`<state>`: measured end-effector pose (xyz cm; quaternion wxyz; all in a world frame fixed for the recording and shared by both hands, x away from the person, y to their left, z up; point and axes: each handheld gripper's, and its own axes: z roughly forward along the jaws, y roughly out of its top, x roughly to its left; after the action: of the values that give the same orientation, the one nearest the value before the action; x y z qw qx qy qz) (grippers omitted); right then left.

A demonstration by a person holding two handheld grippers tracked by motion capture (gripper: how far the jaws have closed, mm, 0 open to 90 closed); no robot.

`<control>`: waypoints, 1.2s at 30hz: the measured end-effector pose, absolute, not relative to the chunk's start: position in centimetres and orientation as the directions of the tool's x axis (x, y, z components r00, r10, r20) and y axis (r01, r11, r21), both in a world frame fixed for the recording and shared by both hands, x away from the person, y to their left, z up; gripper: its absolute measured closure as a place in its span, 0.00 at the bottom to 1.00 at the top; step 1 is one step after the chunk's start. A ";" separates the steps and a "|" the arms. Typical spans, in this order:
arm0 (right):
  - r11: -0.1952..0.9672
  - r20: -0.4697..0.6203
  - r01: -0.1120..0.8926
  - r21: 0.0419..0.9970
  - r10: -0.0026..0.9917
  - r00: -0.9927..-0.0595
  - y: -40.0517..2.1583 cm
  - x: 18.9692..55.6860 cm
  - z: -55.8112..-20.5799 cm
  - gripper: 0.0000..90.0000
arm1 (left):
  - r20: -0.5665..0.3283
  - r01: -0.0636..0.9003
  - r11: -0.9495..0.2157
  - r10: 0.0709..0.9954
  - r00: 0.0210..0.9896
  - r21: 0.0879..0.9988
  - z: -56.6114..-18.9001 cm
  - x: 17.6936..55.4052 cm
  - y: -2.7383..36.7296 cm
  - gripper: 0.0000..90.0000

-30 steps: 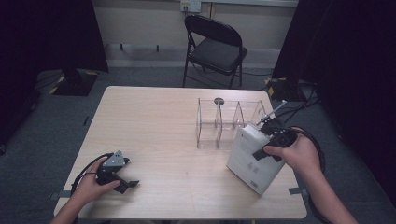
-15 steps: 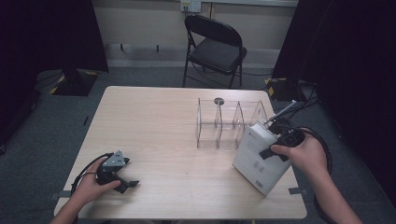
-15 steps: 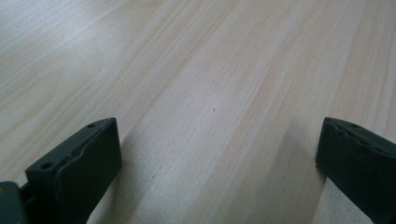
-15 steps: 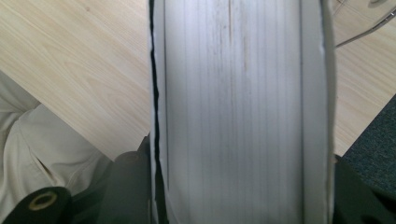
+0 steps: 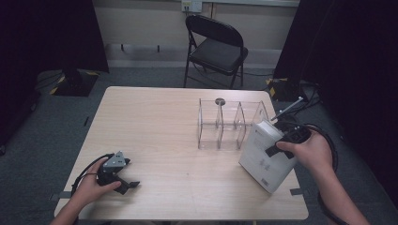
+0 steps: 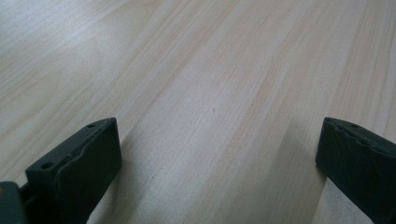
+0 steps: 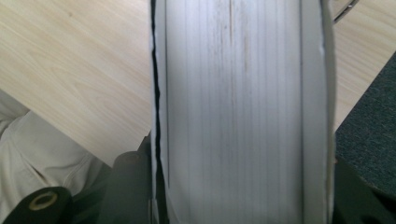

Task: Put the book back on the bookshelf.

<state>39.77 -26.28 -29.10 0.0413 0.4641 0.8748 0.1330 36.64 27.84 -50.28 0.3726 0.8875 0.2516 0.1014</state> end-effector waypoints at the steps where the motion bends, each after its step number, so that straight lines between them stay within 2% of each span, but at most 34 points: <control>1: 0.530 0.054 0.804 0.271 0.825 -0.562 -26.3 39.8 -29.1 0.58 | -0.007 0.370 -0.596 0.521 0.853 0.712 -50.3 36.6 27.8 0.00; 25: 0.479 0.047 0.827 0.293 0.857 -0.513 -26.9 41.3 -28.7 0.58 | -0.008 0.370 -0.598 0.519 0.855 0.711 -50.3 36.7 27.8 0.00; 28: 0.453 0.061 0.847 0.277 0.872 -0.486 -26.9 41.5 -28.6 0.58 | -0.010 0.370 -0.598 0.518 0.855 0.711 -50.3 36.7 27.8 0.00; 36: 0.452 0.053 0.849 0.273 0.874 -0.483 -26.9 42.0 -28.4 0.58 | 0.003 0.363 -0.602 0.519 0.855 0.711 -50.2 36.7 27.8 0.00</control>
<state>42.00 -26.89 -28.36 0.0477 0.5064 0.8508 0.1321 36.74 27.82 -50.24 0.3704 0.8889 0.2481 0.1049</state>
